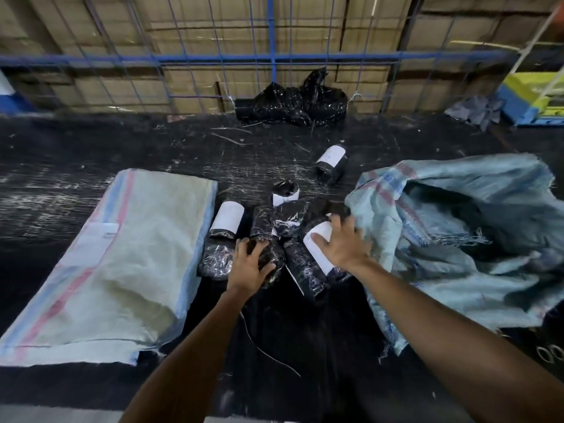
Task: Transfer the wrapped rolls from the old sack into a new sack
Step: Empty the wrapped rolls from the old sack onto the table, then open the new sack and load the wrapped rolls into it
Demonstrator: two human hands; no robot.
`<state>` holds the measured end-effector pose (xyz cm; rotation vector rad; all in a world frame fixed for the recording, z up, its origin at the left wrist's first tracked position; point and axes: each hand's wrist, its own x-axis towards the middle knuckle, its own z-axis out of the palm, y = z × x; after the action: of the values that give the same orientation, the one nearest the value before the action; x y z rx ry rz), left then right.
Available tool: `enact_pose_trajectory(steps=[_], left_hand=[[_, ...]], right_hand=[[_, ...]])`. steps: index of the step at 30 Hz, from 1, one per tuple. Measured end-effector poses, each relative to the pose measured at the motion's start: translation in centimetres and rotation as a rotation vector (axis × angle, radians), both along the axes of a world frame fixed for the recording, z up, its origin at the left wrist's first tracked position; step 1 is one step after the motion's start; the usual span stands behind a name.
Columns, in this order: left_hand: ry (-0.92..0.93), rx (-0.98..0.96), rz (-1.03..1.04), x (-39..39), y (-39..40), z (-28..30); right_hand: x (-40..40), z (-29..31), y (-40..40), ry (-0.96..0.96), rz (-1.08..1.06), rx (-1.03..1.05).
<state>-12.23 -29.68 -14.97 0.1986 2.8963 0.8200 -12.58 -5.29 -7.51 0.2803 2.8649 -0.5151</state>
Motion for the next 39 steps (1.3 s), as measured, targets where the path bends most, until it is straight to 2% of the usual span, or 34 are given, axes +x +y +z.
enact_pose_trajectory(steps=[3,5,7,9,12,15,18,22,24,25,28,30,32,34,36,38,39], left_hand=[[-0.07,-0.125,-0.01,-0.6,0.3,0.3],[-0.141,-0.17,-0.032,-0.9,0.0,0.9],[-0.163,-0.178,-0.047,-0.6,-0.3,1.4],[-0.133,-0.178,-0.053,0.5,-0.4,1.8],[-0.09,-0.158,-0.065,3.0,-1.3,1.9],[0.0,-0.162,0.008,5.3,-3.6,2.2],[0.066,-0.311,0.138,8.2,-7.5,2.9],[-0.104,-0.604,0.232,11.7,-14.5,3.2],[-0.178,-0.659,0.273,12.7,-17.3,2.9],[-0.199,-0.666,0.292,13.0,-17.8,2.8],[-0.156,-0.481,0.364,12.7,-20.2,1.9],[-0.085,-0.288,0.371,11.8,-21.7,1.9],[-0.071,-0.063,0.331,10.4,-23.3,2.5],[-0.079,0.204,0.228,9.1,-25.8,4.4],[-0.13,0.494,0.179,8.2,-28.6,6.5],[-0.217,0.727,0.196,7.4,-30.7,8.8],[-0.257,0.793,0.213,7.1,-31.5,9.6]], right_hand=[[0.4,-0.7,-0.5,-0.106,-0.024,0.013],[0.0,-0.4,-0.3,-0.068,0.02,0.013],[-0.2,0.4,-0.2,0.058,0.023,0.01],[-0.2,0.9,-0.4,0.151,0.041,0.001],[0.2,1.1,-0.5,0.065,0.14,0.067],[0.6,1.5,-0.6,0.148,0.179,0.106],[1.0,1.9,-2.2,0.299,0.287,0.11],[2.1,2.1,-7.1,0.397,0.409,-0.015],[2.8,1.8,-10.4,0.378,0.503,-0.089],[3.3,1.5,-11.8,0.306,0.552,-0.147],[4.4,0.0,-17.9,-0.094,0.618,-0.413],[5.0,-1.2,-22.1,-0.417,0.467,-0.627],[5.4,-2.7,-25.4,-0.592,0.227,-0.75],[5.4,-4.2,-29.0,-0.625,-0.014,-0.854],[4.5,-5.5,-32.6,-0.583,-0.24,-1.051],[3.3,-5.3,-35.4,-0.458,-0.461,-1.223],[2.6,-4.8,-36.5,-0.38,-0.551,-1.237]])
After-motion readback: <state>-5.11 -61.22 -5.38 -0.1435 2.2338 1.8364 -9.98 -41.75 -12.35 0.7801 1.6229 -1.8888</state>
